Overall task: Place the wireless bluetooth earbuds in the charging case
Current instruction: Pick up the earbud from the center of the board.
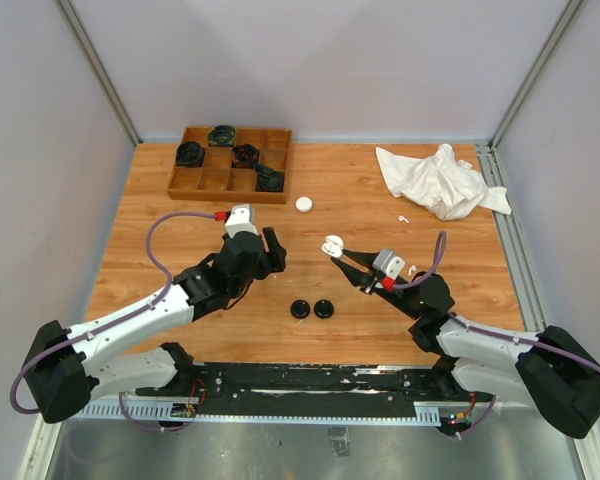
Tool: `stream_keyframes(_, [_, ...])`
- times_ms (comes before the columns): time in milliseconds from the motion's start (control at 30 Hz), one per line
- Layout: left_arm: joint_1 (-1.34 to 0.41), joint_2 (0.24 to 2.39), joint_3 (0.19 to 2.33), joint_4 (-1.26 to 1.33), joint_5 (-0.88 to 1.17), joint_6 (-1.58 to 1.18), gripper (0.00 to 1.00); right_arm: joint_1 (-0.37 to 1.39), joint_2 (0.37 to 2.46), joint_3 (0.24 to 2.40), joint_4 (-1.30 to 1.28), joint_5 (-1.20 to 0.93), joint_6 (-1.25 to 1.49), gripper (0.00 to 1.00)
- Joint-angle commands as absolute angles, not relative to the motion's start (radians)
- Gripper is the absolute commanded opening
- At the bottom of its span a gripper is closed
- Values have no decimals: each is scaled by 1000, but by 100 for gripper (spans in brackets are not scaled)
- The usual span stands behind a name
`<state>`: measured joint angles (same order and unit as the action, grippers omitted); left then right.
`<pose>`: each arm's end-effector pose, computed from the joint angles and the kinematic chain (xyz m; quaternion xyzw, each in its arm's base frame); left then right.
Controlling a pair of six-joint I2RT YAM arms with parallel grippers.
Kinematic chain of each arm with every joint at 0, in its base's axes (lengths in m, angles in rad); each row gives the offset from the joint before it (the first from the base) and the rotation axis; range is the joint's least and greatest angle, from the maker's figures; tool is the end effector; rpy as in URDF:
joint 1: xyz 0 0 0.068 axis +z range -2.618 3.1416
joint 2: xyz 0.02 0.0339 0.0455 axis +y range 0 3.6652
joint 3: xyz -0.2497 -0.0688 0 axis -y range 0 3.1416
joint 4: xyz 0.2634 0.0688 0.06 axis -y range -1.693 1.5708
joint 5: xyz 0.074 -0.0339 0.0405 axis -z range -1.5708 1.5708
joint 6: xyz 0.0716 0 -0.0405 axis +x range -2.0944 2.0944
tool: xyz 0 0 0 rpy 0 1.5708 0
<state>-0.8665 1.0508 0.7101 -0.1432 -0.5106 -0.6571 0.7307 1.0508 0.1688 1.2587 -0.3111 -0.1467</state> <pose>0.2112 -0.1946 0.2352 -0.0433 0.8373 -0.1889 0.5112 0.1655 0.1777 0.2173 -0.3519 0.4484 0.3186 0.7574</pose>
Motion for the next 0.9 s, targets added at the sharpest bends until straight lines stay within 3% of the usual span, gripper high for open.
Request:
stream_keyframes(0, [-780,1069,652,-276,-448,-770,69,742,1079,141,1324,-288,-191,1])
stream_keyframes(400, [-574,1161,620,-372,-406,-879,69,742,1151,120,1351,-245,-223,1])
stream_keyframes(867, [-531,1409,689,-314,-470,-853,55,743,1180,121,1358,-253,-224,1])
